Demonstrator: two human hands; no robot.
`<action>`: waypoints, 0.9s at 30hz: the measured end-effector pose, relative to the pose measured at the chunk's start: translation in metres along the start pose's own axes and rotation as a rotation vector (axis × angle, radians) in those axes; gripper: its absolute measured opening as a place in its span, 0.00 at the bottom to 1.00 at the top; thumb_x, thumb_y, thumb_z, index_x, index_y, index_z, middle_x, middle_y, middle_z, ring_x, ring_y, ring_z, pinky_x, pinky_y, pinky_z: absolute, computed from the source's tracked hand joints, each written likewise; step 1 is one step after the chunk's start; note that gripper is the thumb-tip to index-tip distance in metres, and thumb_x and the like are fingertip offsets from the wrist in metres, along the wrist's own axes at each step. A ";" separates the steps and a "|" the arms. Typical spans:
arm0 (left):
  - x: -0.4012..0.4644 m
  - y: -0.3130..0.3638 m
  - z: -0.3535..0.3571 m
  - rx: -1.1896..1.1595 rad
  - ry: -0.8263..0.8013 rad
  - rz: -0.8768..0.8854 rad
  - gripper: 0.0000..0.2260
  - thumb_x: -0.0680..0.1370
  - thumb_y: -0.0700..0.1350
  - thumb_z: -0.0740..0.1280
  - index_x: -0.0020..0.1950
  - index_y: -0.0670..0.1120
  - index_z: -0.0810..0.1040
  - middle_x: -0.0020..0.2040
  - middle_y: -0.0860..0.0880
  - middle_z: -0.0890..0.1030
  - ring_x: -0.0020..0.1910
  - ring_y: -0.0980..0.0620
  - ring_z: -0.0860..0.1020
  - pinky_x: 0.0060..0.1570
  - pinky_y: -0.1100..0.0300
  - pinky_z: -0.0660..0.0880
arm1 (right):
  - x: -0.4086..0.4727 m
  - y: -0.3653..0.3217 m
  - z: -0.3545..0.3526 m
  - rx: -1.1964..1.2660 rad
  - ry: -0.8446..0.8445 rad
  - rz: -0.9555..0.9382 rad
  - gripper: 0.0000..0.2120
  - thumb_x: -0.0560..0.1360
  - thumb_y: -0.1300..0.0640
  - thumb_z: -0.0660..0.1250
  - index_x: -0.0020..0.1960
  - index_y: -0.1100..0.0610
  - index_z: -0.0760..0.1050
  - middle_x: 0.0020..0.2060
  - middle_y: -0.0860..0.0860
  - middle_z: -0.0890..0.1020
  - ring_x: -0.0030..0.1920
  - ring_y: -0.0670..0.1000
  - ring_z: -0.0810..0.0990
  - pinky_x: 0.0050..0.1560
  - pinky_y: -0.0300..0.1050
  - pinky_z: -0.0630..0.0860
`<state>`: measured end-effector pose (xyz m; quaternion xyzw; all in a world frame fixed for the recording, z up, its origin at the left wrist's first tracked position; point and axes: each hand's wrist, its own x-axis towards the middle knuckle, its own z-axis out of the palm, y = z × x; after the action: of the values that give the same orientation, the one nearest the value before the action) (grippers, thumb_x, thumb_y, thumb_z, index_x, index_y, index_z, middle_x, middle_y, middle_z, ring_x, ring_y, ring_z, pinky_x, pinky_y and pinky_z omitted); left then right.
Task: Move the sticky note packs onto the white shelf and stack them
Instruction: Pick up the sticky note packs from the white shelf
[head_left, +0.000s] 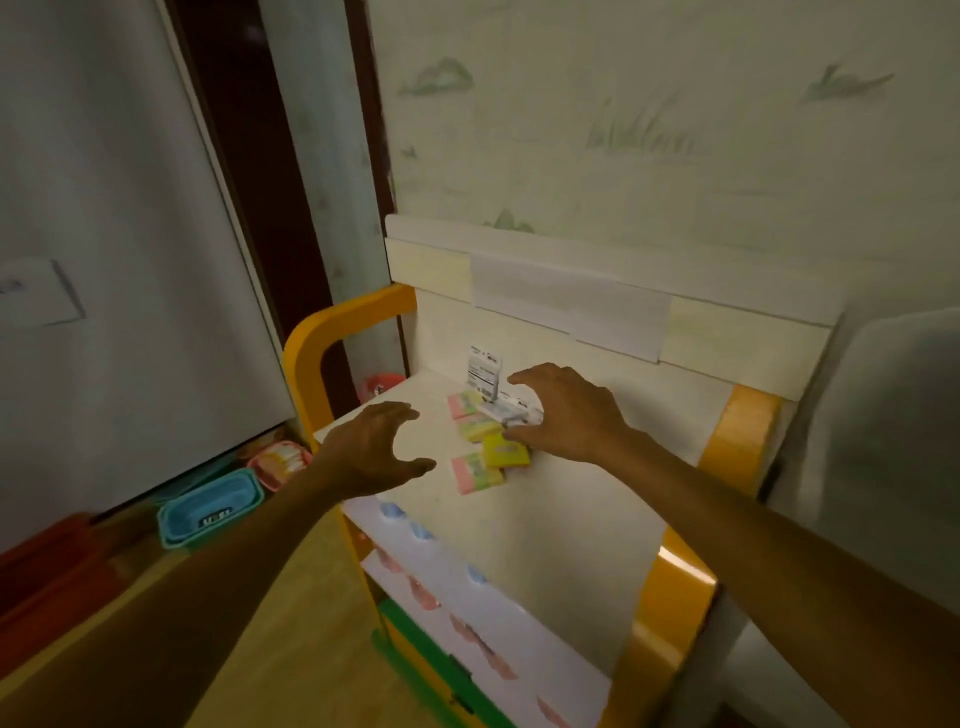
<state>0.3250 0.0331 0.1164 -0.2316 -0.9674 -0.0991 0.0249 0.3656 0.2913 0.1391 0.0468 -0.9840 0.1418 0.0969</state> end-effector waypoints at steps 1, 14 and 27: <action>0.014 -0.007 0.001 0.000 -0.024 -0.003 0.35 0.72 0.65 0.66 0.74 0.49 0.63 0.75 0.50 0.64 0.74 0.50 0.61 0.70 0.50 0.65 | 0.013 0.002 0.003 0.008 -0.002 0.015 0.35 0.69 0.35 0.70 0.72 0.43 0.64 0.69 0.45 0.69 0.68 0.50 0.68 0.59 0.49 0.70; 0.180 -0.042 0.045 -0.018 -0.158 0.177 0.35 0.71 0.65 0.67 0.73 0.51 0.64 0.74 0.51 0.65 0.73 0.50 0.63 0.69 0.49 0.66 | 0.110 0.045 0.042 0.016 0.009 0.215 0.35 0.68 0.35 0.70 0.71 0.43 0.65 0.70 0.44 0.69 0.69 0.50 0.68 0.65 0.54 0.71; 0.286 -0.075 0.095 -0.141 -0.307 0.406 0.29 0.72 0.61 0.70 0.69 0.51 0.69 0.71 0.51 0.69 0.68 0.51 0.68 0.64 0.54 0.68 | 0.142 0.035 0.089 -0.042 0.001 0.537 0.34 0.71 0.35 0.68 0.72 0.42 0.62 0.72 0.43 0.64 0.71 0.49 0.64 0.66 0.51 0.67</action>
<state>0.0355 0.1136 0.0371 -0.4344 -0.8844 -0.1226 -0.1190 0.2069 0.2903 0.0748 -0.2179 -0.9639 0.1421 0.0571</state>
